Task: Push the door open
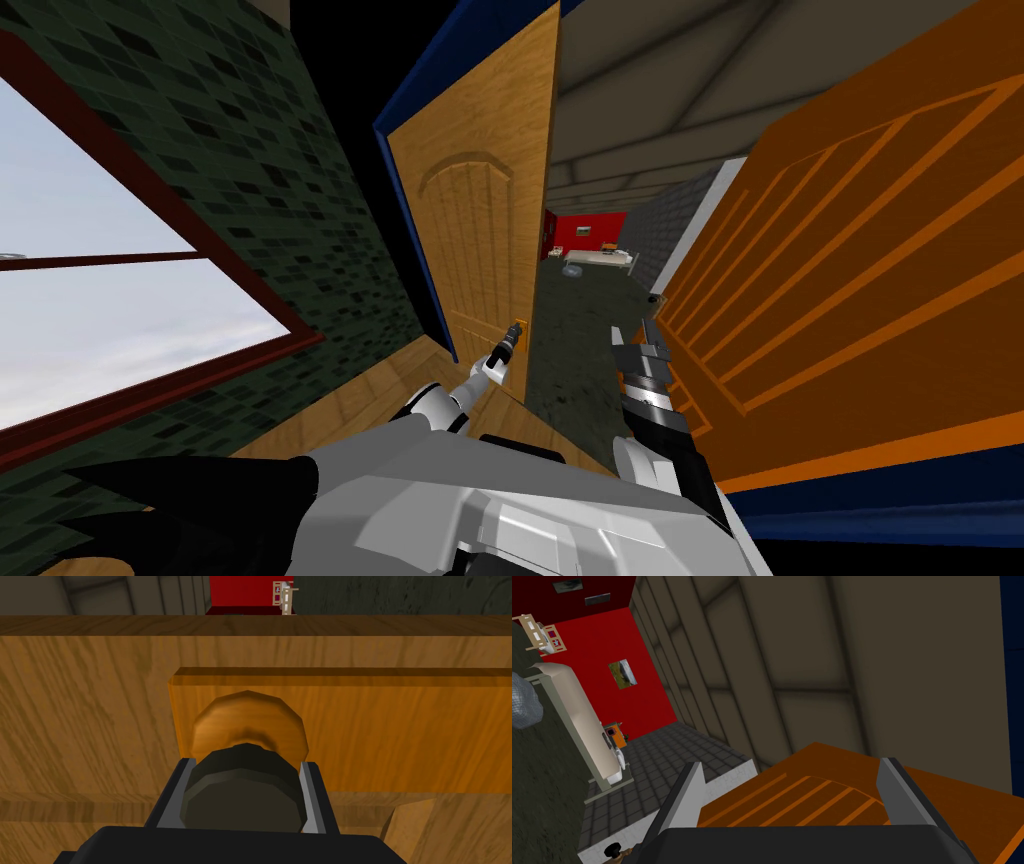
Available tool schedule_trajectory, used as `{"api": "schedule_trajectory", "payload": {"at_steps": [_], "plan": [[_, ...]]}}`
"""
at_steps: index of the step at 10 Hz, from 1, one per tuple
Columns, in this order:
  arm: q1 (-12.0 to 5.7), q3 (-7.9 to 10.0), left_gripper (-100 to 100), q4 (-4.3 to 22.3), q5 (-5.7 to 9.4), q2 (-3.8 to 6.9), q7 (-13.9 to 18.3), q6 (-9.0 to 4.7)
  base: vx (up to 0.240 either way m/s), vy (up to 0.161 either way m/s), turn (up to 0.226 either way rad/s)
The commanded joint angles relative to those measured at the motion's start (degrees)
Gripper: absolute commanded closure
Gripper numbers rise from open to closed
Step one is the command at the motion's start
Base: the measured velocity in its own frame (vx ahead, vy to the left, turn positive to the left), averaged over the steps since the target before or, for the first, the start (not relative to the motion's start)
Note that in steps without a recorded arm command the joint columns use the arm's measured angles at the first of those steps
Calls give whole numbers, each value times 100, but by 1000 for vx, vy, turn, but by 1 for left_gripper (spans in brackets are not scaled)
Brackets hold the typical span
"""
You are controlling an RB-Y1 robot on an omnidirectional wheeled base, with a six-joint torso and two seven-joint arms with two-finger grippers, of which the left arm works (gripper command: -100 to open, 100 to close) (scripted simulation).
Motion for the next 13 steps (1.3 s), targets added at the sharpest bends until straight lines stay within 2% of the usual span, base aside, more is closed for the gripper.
{"api": "schedule_trajectory", "payload": {"at_steps": [1,7,8,9,10,11,13], "plan": [[13,94,100,-116,23,92,-48,8,153,-132,41],[24,446,100,-79,143,317,-159,5,161,-138,60],[24,446,100,-79,143,317,-159,5,102,-113,53],[27,566,100,-66,184,375,-197,4,128,-162,90],[27,566,100,-66,184,375,-197,4,122,-105,104],[62,523,-100,-133,175,373,-180,56,-68,-50,44],[62,517,-100,-142,178,366,-174,61,-179,-3,13]]}}
